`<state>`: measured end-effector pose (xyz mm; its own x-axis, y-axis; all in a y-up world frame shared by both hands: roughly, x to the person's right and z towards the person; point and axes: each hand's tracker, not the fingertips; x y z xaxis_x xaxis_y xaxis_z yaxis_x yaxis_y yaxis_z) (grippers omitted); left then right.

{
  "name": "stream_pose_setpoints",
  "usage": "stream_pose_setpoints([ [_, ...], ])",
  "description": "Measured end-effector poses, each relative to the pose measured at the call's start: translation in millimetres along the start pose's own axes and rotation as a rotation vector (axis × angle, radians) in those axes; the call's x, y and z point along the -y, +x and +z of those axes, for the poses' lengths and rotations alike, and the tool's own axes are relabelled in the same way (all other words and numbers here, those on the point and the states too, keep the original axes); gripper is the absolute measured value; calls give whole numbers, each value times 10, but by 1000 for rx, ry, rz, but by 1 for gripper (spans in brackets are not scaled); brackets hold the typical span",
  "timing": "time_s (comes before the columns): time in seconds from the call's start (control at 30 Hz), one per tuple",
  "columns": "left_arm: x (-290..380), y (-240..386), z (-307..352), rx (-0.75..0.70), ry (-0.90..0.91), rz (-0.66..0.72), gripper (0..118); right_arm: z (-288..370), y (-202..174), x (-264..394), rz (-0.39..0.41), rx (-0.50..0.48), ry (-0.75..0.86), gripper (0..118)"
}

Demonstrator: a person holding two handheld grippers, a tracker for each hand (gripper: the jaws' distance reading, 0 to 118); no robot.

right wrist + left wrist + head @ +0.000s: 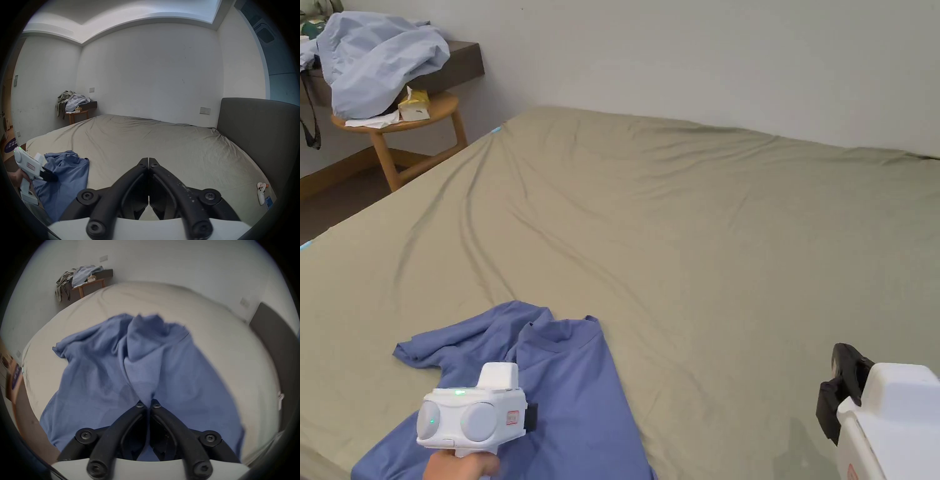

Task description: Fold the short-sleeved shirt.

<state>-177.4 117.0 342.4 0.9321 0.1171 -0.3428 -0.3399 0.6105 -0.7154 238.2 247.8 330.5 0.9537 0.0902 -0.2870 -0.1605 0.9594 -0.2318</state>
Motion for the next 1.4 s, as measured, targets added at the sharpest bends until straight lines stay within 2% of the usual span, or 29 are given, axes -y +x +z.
stream_pose_setpoints([
  [0.07, -90, 79, 320, 51, 72, 7, 2, 77, 61, -22, 0, 7, 14, 1],
  [0.2, -355, 338, 1063, 83, 204, -81, 2, 203, 191, -44, -16, 13, 34, 1],
  [0.33, -709, 644, 1723, 202, 347, -109, 2, 345, 340, -60, -32, 32, 59, 1],
  [0.53, -1246, 1420, 2516, 351, 526, -242, 2, 560, 641, -80, -64, 81, 94, 1],
  [0.73, -1593, 2386, 2890, 482, 641, -370, 2, 814, 1041, -93, -88, 167, 126, 1],
  [0.97, -1517, 3426, 2714, 606, 607, -506, 2, 1108, 1508, -61, -72, 271, 138, 1],
  [1.2, -967, 4107, 1811, 692, 356, -573, 2, 1274, 1837, 64, -78, 358, 112, 1],
  [1.4, -313, 4298, 803, 616, 85, -596, 2, 1271, 1990, 220, -87, 394, 68, 1],
])
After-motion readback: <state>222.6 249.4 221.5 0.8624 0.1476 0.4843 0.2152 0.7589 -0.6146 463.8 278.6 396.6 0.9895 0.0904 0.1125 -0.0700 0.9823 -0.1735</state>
